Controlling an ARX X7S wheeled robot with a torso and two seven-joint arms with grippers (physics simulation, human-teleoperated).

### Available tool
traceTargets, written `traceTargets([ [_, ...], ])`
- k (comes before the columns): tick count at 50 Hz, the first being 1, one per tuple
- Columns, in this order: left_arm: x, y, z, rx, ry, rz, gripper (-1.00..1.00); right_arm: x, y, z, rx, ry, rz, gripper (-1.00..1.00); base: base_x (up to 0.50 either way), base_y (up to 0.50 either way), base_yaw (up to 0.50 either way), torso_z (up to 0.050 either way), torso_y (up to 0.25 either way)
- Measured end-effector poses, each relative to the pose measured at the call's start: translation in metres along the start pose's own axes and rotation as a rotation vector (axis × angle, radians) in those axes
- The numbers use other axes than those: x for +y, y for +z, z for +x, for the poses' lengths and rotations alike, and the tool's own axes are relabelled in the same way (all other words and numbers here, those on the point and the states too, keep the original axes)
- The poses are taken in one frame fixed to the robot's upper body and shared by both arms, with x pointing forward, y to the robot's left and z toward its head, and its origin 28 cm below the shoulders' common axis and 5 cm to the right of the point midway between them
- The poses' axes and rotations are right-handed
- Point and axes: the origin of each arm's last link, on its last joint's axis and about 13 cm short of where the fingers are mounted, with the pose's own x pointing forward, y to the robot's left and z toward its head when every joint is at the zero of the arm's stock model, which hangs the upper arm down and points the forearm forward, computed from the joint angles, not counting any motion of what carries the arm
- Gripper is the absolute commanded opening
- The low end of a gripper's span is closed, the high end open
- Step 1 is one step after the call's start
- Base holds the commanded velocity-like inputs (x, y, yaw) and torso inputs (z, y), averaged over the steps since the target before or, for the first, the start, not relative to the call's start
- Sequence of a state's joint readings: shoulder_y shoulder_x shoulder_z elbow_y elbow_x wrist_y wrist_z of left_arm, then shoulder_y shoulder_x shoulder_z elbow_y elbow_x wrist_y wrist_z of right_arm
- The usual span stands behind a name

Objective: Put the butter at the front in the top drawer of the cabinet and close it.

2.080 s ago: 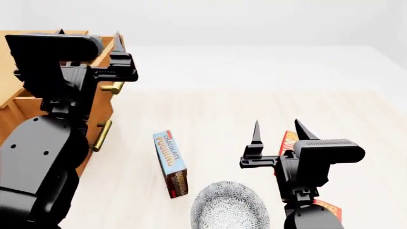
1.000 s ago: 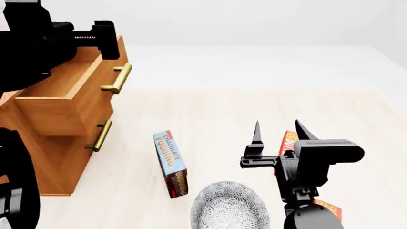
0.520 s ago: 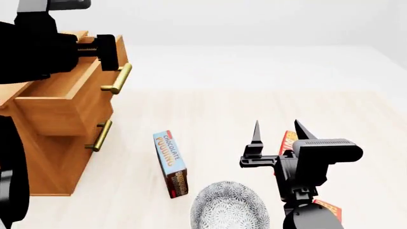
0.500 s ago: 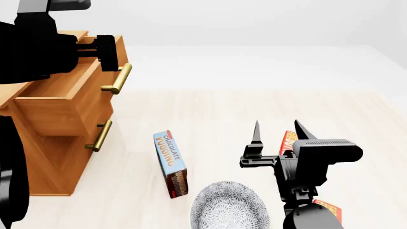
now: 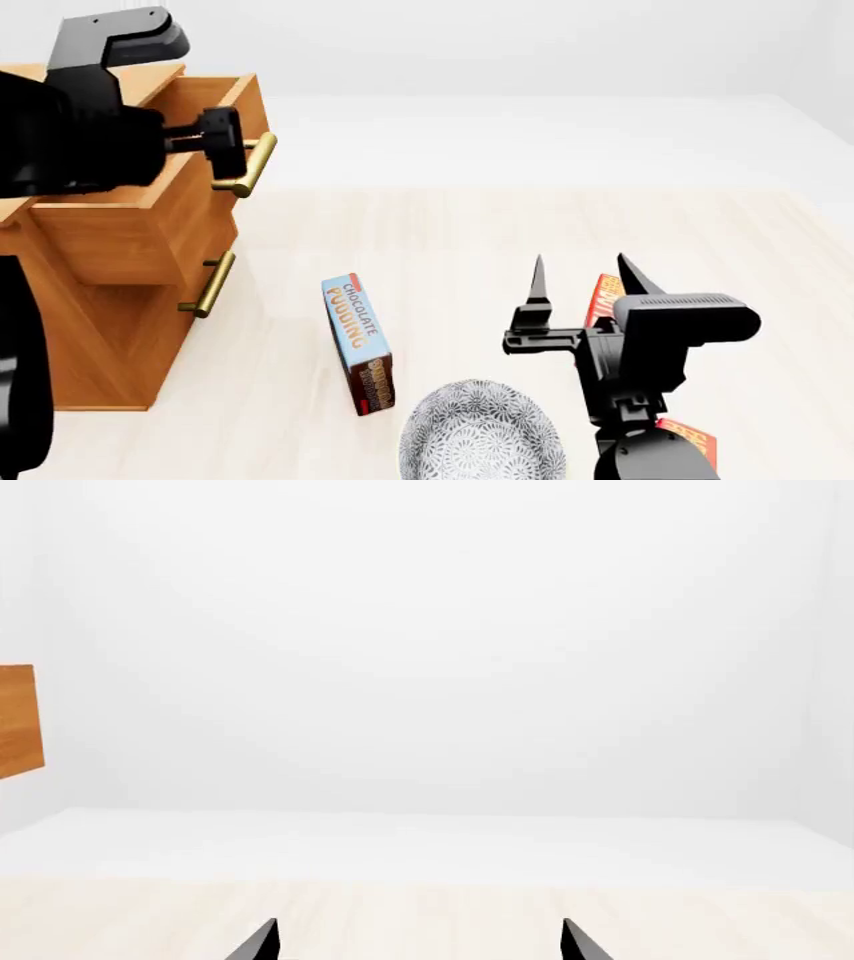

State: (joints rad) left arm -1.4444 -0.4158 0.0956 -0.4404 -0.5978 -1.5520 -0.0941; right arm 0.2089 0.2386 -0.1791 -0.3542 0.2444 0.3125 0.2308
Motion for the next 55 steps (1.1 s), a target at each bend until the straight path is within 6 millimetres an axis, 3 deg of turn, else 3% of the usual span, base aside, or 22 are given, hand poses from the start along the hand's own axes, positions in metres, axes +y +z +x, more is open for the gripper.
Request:
traceTargets([
  [55,-0.0096,0.0012,-0.0040,0.101,-0.152,0.000,1.00,-0.0011,-0.0001,-0.0008,0.002,-0.004,0.001,1.00,0.00,0.00,0.00,0.000,0.000],
])
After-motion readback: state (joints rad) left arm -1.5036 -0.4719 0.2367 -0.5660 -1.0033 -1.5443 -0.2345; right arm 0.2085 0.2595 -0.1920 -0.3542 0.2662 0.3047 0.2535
